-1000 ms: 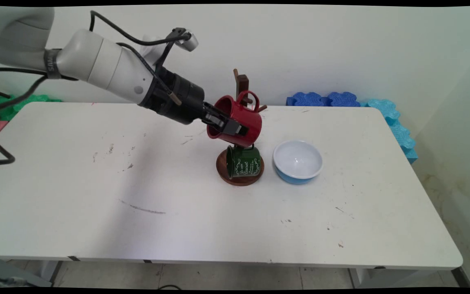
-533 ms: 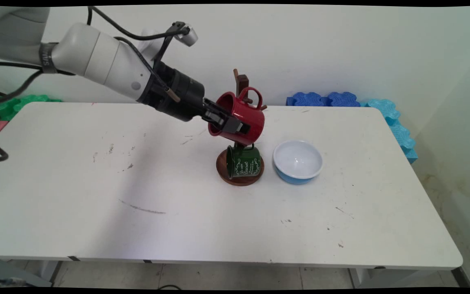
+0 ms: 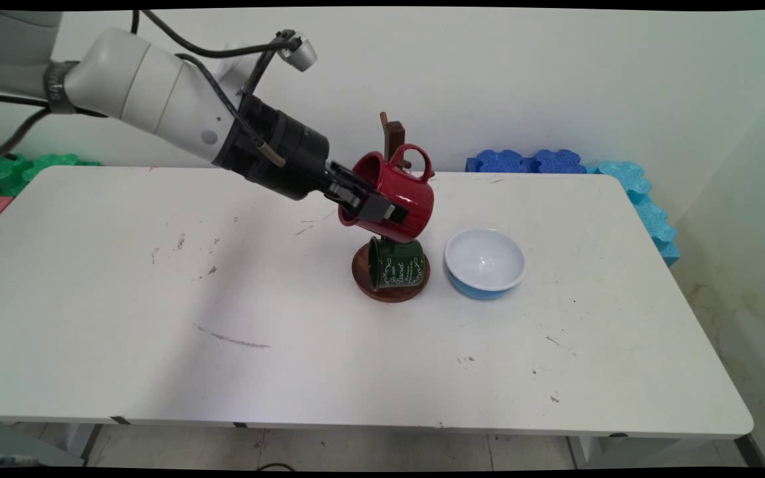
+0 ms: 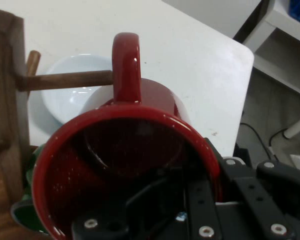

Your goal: Place the picked object on the table

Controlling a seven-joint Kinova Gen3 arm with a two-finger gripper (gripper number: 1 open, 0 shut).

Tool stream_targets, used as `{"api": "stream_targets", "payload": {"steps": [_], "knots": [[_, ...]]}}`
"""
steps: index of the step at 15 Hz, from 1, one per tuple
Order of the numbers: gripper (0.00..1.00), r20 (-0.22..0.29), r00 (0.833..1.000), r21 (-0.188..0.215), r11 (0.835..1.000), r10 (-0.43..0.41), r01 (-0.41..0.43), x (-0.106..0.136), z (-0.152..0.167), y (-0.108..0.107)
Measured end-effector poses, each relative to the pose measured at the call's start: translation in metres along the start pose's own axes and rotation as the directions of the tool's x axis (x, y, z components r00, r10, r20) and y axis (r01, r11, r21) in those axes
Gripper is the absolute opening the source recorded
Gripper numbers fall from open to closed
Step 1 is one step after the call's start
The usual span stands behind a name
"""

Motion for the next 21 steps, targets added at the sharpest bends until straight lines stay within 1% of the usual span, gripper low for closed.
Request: {"api": "stream_targets", "payload": {"steps": [3,6,12,17,21], "knots": [[0.00,0.004,1.000,-0.017,1.000,0.006,-0.006,0.000,-0.005,0.004],[0.00,0.012,1.000,-0.026,1.000,0.015,-0.015,0.000,-0.011,0.004],[0.00,0.037,0.998,-0.028,0.998,0.051,-0.050,-0.006,-0.026,0.000],[0.00,0.083,0.991,-0.020,0.994,0.109,-0.107,-0.017,-0.047,-0.014],[0.00,0.135,0.978,-0.005,0.987,0.158,-0.159,-0.031,-0.069,-0.034]]}}
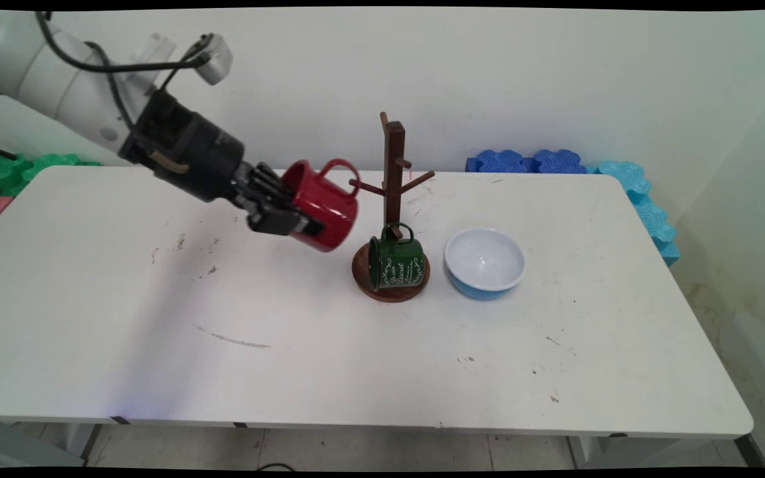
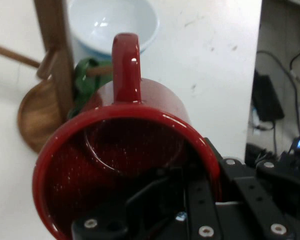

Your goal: Place the picked object on the table

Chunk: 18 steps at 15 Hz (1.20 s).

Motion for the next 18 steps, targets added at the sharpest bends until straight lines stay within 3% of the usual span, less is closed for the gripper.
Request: {"api": "stream_targets", "payload": {"steps": [7,18], "knots": [[0.00,0.106,0.991,0.059,0.994,0.084,-0.090,-0.030,-0.017,-0.030],[0.00,0.252,0.938,0.127,0.953,0.236,-0.274,-0.050,0.010,-0.076]]}}
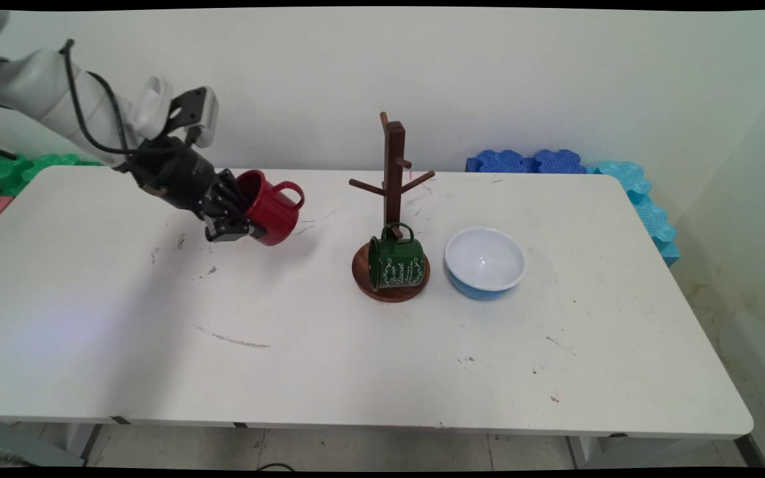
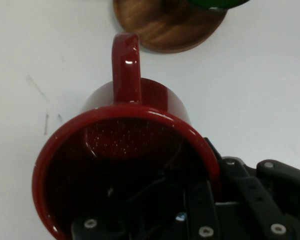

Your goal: Place the picked object on the table

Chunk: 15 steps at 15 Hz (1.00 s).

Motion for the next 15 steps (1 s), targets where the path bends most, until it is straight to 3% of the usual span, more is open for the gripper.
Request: {"api": "stream_targets", "payload": {"steps": [8,15], "knots": [[0.00,0.081,0.993,0.028,0.995,0.091,-0.094,0.003,0.047,-0.020],[0.00,0.135,0.984,0.028,0.992,0.116,-0.121,0.004,0.080,-0.024]]}}
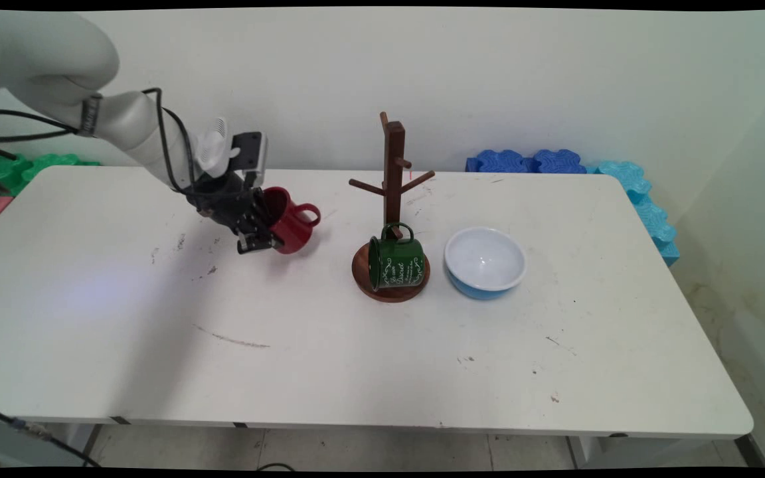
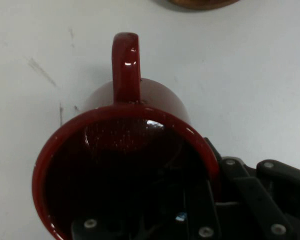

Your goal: Place the picked object on the table

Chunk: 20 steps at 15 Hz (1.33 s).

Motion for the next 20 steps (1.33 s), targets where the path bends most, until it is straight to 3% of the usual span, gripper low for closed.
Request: {"api": "stream_targets", "payload": {"steps": [17,18,20], "knots": [[0.00,0.068,0.998,0.011,1.000,0.019,-0.020,0.011,0.046,-0.001],[1.00,0.069,0.997,0.011,1.000,0.020,-0.021,0.012,0.047,-0.002],[1.00,0.068,0.997,0.015,1.000,0.022,-0.023,0.014,0.050,-0.002]]}}
